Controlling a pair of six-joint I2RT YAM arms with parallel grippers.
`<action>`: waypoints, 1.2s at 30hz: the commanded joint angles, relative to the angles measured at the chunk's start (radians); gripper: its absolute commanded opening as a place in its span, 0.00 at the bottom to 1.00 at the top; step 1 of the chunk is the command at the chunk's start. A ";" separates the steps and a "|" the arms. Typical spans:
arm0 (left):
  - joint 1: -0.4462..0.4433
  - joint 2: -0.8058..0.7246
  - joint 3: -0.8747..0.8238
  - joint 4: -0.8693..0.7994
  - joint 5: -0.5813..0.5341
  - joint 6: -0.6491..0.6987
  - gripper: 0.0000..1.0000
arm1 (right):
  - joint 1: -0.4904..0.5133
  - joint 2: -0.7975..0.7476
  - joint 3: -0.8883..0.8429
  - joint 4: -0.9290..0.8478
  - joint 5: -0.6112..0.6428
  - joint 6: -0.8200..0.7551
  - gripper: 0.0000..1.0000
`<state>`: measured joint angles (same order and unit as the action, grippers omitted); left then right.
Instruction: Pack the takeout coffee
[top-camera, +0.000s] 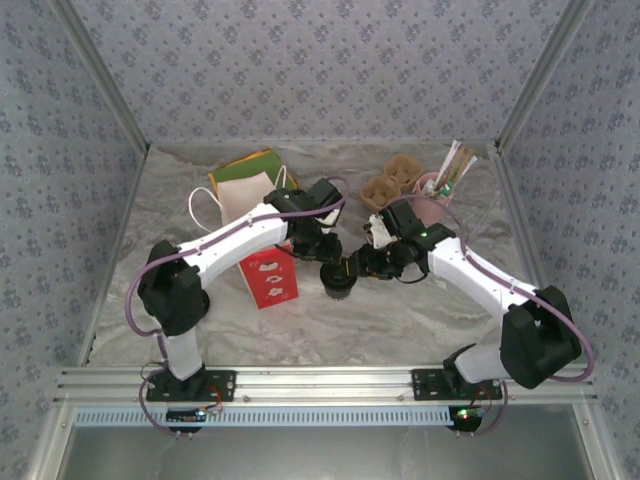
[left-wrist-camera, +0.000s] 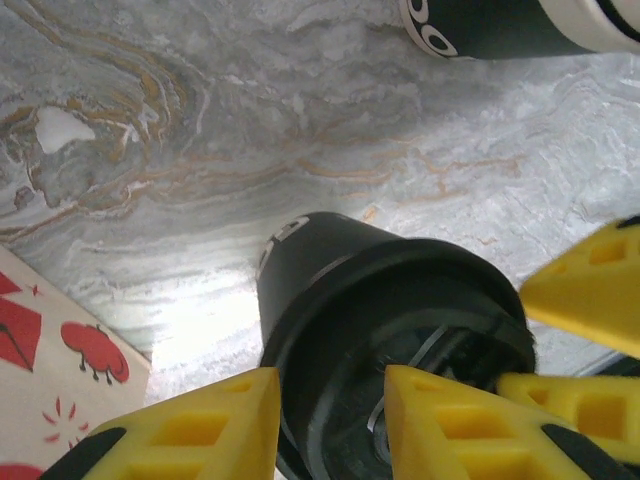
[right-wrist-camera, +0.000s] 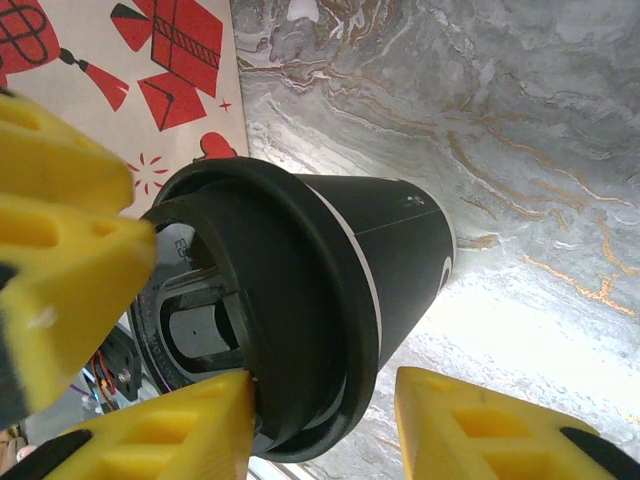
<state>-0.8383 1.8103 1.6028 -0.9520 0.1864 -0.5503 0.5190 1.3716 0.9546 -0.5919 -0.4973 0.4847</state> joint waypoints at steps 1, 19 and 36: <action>-0.016 0.014 0.083 -0.084 -0.006 0.003 0.36 | 0.011 0.019 0.024 -0.064 0.024 -0.002 0.45; -0.024 -0.027 -0.004 -0.130 -0.048 -0.001 0.42 | 0.059 -0.005 0.035 -0.047 -0.011 0.027 0.60; -0.030 -0.018 -0.104 -0.081 -0.032 -0.009 0.34 | 0.087 0.040 -0.037 -0.032 0.022 0.014 0.46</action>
<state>-0.8585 1.7855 1.5444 -1.0161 0.1654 -0.5510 0.5999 1.3937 0.9646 -0.5972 -0.4999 0.5079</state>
